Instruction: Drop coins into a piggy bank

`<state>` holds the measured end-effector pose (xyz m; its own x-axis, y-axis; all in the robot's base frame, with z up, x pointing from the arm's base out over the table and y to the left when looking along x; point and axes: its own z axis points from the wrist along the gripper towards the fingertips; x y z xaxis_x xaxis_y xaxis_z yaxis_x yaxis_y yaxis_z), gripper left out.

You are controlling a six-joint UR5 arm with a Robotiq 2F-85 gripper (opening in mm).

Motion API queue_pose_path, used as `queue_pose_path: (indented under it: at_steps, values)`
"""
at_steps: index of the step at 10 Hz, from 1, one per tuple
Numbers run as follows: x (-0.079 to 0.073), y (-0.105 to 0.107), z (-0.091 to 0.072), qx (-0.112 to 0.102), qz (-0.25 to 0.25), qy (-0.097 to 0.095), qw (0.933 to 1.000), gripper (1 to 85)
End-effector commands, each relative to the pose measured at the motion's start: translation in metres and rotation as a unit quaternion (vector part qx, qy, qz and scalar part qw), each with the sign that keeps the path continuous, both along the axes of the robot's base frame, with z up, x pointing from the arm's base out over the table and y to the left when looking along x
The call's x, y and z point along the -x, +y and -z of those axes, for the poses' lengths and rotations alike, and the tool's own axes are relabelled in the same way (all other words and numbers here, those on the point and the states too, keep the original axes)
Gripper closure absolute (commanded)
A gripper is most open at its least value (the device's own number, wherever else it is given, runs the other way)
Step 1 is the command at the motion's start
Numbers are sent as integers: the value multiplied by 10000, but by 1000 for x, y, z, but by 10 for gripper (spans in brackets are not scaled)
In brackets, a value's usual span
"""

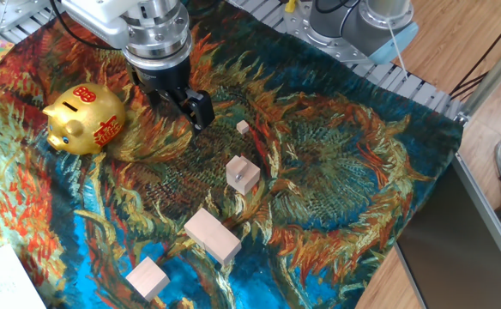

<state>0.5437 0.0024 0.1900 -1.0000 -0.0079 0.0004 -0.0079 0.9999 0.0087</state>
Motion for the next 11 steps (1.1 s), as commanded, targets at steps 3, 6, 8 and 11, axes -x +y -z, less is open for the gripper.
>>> queue_pose_path:
  at_steps: [3, 6, 8, 11]
  values:
    - [-68, 14, -6, -209, 518, -1284, 9902, 843]
    - [-72, 12, -3, -137, 539, -1280, 9902, 843]
    - [-77, 10, 1, -12, 448, -1271, 9909, 843]
    - [-73, 2, 2, 98, 376, -1176, 9923, 837]
